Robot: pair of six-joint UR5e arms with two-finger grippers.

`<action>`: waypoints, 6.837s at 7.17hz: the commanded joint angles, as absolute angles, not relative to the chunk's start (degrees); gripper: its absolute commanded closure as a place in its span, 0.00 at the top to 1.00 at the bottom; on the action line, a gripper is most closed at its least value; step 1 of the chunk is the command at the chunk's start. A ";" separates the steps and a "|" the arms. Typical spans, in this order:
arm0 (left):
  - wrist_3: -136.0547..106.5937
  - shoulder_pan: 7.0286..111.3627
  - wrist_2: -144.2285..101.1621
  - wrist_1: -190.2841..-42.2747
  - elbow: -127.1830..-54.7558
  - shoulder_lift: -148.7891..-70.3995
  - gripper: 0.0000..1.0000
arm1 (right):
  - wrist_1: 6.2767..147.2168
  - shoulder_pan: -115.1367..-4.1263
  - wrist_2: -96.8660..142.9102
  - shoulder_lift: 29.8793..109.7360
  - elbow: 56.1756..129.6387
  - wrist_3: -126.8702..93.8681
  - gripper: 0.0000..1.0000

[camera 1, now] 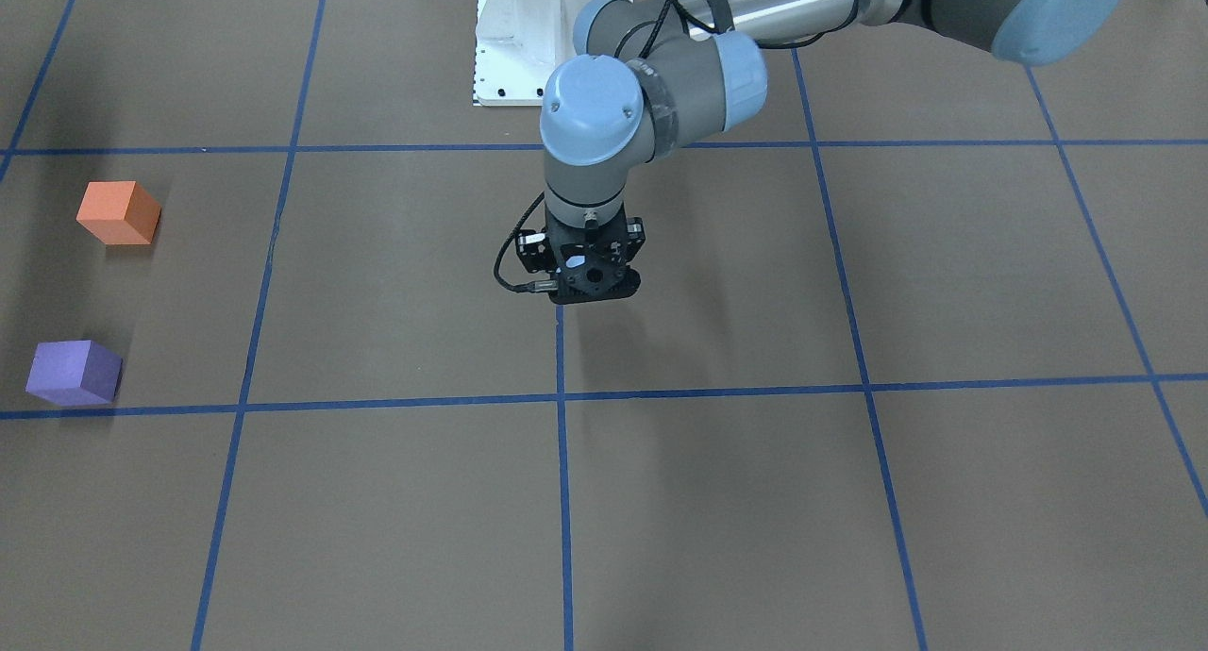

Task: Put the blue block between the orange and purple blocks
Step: 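Carry the light blue cube with the left gripper toward the table center, then release the cube at center and lift the left gripper while the right arm reaches in, then lower the right gripper onto the light blue cube and grasp it while left arm withdraws, then carry the light blue cube with the right gripper toward the purple cube, then lower the cube between the purple and orange cubes with the right gripper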

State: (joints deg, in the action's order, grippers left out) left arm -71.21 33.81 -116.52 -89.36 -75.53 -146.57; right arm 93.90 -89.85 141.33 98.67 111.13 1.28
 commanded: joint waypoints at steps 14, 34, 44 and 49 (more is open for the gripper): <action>-32.85 55.78 -122.52 -76.73 -107.82 -113.51 1.00 | 114.71 -38.44 115.43 46.25 112.71 -63.10 1.00; -12.48 66.18 -122.26 -76.82 -106.35 -105.21 1.00 | 86.12 -29.79 106.43 40.08 80.66 -63.98 0.00; -10.11 66.97 -122.61 -77.26 -108.19 -103.27 1.00 | 101.51 -63.28 124.27 83.31 114.10 -33.66 0.00; -10.20 66.88 -122.43 -77.26 -108.54 -103.36 1.00 | 92.55 -61.97 125.85 87.01 105.29 -33.93 0.00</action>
State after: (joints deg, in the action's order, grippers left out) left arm -10.19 66.90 -122.53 -77.26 -108.47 -103.35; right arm 94.36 -62.77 125.16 86.56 106.50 -33.85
